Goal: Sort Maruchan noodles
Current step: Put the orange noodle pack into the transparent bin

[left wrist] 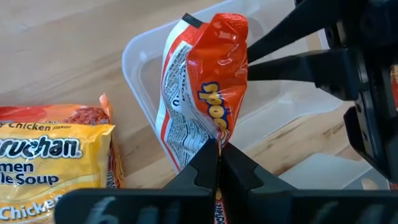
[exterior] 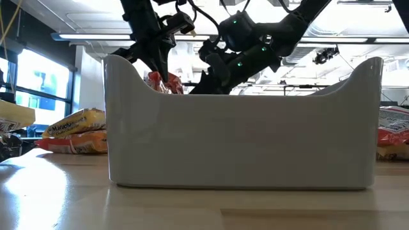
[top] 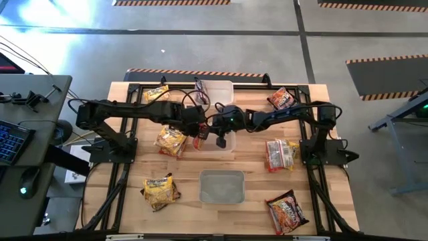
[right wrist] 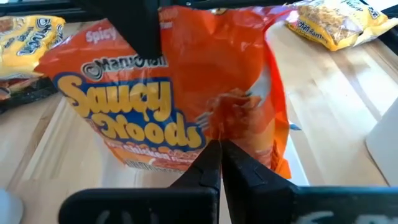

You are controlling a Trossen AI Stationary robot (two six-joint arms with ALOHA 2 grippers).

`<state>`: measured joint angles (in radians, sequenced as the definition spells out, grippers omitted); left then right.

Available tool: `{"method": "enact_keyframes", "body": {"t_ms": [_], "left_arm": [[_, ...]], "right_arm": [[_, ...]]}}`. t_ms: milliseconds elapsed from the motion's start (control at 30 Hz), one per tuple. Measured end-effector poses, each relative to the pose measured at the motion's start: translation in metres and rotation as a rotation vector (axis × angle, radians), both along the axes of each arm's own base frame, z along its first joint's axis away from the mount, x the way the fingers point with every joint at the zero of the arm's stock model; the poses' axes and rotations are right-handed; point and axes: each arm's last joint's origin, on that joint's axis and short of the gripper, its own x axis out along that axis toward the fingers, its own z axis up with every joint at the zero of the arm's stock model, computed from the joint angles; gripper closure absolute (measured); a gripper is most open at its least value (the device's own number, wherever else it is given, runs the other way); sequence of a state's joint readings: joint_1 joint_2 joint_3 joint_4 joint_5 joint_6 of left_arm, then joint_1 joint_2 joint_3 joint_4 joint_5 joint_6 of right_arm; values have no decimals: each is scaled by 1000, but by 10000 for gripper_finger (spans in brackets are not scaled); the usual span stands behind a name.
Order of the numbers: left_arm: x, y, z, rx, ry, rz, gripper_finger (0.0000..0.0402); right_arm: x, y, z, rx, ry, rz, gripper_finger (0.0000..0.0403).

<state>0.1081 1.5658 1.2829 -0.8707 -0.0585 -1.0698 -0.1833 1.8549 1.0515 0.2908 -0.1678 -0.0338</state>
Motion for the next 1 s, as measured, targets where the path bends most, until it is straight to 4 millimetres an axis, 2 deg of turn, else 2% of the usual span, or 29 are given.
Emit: {"method": "enact_keyframes", "body": {"t_ms": [233,400,700,1000], "left_arm": [[0,1,0,22,3,3,400],[0,0,0,42,5,-3,385],[1,-6,0,65,9,-74,348],[3,-7,3,106,-20,-191,358]], "right_arm": [[0,0,1,5,-6,-8,403],[0,-3,0,5,-6,-14,403],[4,-9,-20,14,32,-27,403],[3,-11,-22,16,41,-32,403]]}}
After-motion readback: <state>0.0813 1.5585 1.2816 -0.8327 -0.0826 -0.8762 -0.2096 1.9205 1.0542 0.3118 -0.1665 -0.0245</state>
